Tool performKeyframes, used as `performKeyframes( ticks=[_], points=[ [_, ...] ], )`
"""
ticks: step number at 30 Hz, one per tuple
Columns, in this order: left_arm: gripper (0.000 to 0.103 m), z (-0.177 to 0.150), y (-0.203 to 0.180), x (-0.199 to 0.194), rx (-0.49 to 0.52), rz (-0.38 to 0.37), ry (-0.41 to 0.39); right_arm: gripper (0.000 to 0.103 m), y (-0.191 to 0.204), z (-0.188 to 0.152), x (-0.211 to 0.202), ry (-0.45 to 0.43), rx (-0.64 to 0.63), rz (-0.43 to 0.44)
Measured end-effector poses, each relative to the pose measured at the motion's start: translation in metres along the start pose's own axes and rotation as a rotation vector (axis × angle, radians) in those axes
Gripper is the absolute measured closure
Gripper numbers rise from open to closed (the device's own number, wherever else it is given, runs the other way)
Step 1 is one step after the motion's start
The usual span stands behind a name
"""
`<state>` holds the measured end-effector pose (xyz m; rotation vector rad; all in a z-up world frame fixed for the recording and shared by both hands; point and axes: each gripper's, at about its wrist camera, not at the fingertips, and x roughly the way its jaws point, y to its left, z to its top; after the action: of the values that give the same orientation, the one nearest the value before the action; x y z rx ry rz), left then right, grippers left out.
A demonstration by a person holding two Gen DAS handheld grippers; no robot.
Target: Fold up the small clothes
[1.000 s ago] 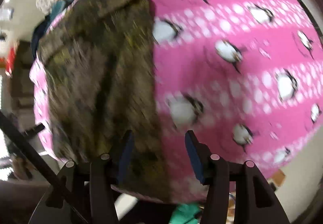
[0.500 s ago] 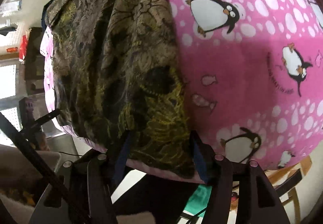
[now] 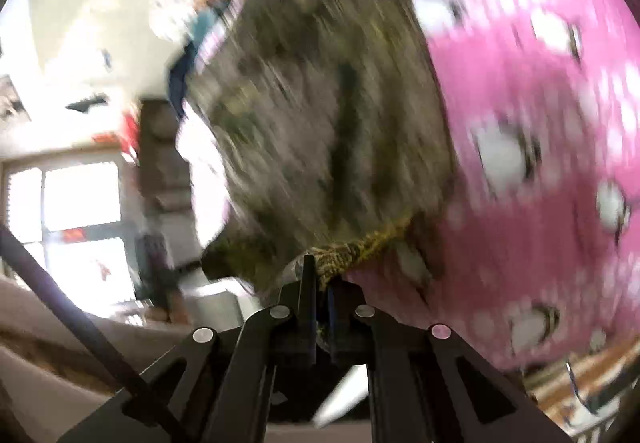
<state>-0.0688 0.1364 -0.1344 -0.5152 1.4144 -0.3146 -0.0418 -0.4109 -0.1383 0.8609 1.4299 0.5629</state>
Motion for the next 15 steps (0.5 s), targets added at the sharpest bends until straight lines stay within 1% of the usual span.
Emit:
performKeyframes(
  ticks=[3, 4, 5, 7, 8, 9, 10, 11, 12, 13, 15],
  points=[
    [0.098, 0.045, -0.013, -0.028, 0.029, -0.036, -0.088, 0.098, 0.016, 0.048, -0.017, -0.113, -0.023, 0.051],
    [0.098, 0.07, -0.019, -0.038, 0.047, -0.046, -0.127, 0.098, 0.02, 0.064, -0.022, -0.151, -0.032, 0.066],
    [0.098, 0.084, -0.026, -0.038, 0.05, -0.056, -0.147, 0.098, 0.025, 0.088, -0.027, -0.201, -0.04, 0.082],
    [0.098, 0.127, -0.033, -0.042, 0.052, -0.09, -0.191, 0.098, 0.038, 0.124, -0.027, -0.259, -0.05, 0.102],
    [0.098, 0.148, -0.038, -0.039, 0.056, -0.094, -0.2, 0.098, 0.043, 0.146, -0.025, -0.286, -0.07, 0.105],
    [0.098, 0.167, -0.042, -0.031, 0.056, -0.088, -0.201, 0.098, 0.047, 0.165, -0.022, -0.306, -0.089, 0.081],
    [0.098, 0.193, -0.045, -0.018, 0.055, -0.049, -0.204, 0.098, 0.047, 0.189, -0.012, -0.32, -0.088, 0.053],
    [0.098, 0.205, -0.045, -0.009, 0.047, -0.026, -0.199, 0.098, 0.045, 0.205, -0.002, -0.322, -0.073, 0.048],
    [0.098, 0.221, -0.041, 0.004, 0.017, -0.004, -0.183, 0.098, 0.042, 0.222, 0.009, -0.331, -0.053, 0.018],
    [0.098, 0.242, -0.034, 0.018, -0.047, -0.003, -0.182, 0.098, 0.039, 0.237, 0.021, -0.337, -0.037, -0.017],
    [0.098, 0.265, -0.027, 0.033, -0.122, -0.026, -0.198, 0.098, 0.026, 0.263, 0.044, -0.337, 0.017, -0.061]
  ],
)
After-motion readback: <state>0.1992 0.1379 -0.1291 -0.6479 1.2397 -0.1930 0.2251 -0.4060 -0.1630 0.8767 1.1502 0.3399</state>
